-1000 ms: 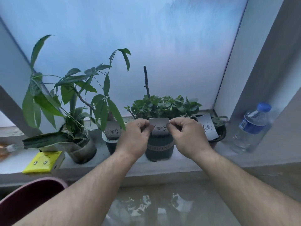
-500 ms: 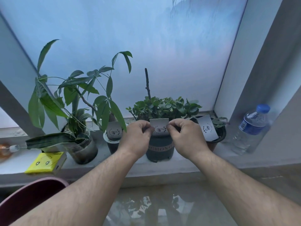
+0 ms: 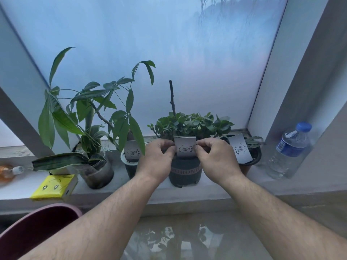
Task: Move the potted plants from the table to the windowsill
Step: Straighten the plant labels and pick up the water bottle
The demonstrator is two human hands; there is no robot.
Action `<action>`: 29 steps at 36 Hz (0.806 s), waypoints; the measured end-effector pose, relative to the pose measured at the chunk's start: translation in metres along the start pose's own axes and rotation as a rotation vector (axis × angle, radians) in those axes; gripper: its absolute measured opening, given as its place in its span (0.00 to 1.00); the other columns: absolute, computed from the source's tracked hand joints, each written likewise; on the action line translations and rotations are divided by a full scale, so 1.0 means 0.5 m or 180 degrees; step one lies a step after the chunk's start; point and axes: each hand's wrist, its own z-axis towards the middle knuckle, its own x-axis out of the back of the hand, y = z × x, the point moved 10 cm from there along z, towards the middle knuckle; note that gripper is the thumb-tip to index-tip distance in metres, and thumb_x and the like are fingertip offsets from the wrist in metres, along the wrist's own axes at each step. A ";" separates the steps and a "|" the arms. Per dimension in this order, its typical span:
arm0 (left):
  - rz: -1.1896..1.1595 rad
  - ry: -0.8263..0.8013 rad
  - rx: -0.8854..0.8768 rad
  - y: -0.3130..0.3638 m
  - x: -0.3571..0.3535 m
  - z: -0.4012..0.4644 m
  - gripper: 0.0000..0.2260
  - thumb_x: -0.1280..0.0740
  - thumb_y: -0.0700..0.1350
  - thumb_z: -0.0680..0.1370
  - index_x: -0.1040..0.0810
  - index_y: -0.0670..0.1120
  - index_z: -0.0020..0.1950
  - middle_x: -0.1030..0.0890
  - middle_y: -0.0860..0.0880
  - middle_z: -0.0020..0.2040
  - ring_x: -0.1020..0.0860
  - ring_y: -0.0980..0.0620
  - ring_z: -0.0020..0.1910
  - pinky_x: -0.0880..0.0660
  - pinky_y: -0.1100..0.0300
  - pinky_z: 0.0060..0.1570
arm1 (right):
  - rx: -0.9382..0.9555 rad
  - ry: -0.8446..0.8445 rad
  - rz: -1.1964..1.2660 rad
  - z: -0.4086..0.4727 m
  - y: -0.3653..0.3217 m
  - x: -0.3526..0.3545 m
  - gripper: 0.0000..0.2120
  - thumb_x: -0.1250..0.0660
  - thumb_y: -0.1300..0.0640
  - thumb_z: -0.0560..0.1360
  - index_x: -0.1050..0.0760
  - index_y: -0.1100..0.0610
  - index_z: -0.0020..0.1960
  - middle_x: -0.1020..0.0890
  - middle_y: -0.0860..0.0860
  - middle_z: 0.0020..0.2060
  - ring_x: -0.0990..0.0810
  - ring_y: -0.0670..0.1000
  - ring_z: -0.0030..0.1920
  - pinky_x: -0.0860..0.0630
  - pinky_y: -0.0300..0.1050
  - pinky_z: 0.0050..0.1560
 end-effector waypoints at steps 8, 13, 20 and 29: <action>-0.0025 0.0027 0.0164 -0.006 -0.013 0.009 0.07 0.31 0.52 0.79 0.15 0.53 0.45 0.15 0.57 0.42 0.17 0.51 0.45 0.18 0.51 0.49 | -0.0198 0.0030 0.0138 0.007 0.014 -0.004 0.10 0.34 0.50 0.80 0.16 0.51 0.45 0.15 0.46 0.39 0.17 0.47 0.42 0.29 0.35 0.37; -0.0002 -0.0022 0.0216 -0.010 -0.023 0.017 0.09 0.32 0.52 0.80 0.16 0.53 0.43 0.14 0.54 0.41 0.17 0.50 0.43 0.17 0.45 0.50 | -0.0230 -0.0045 0.0128 0.017 0.015 -0.011 0.14 0.34 0.50 0.80 0.19 0.50 0.37 0.17 0.46 0.35 0.16 0.50 0.39 0.26 0.39 0.36; 0.0088 0.0021 0.0186 -0.021 -0.014 0.015 0.07 0.32 0.53 0.80 0.16 0.53 0.49 0.15 0.55 0.44 0.17 0.50 0.46 0.18 0.50 0.51 | -0.0287 -0.0039 0.0201 0.011 0.022 -0.007 0.12 0.33 0.51 0.80 0.16 0.52 0.41 0.15 0.45 0.37 0.16 0.48 0.38 0.23 0.43 0.39; -0.0111 0.0076 0.0198 -0.027 -0.009 0.002 0.06 0.30 0.51 0.78 0.16 0.52 0.51 0.15 0.54 0.46 0.17 0.51 0.47 0.18 0.46 0.52 | -0.0216 -0.0002 0.0166 0.001 0.013 0.004 0.08 0.32 0.51 0.79 0.14 0.51 0.50 0.14 0.45 0.44 0.16 0.44 0.45 0.22 0.37 0.41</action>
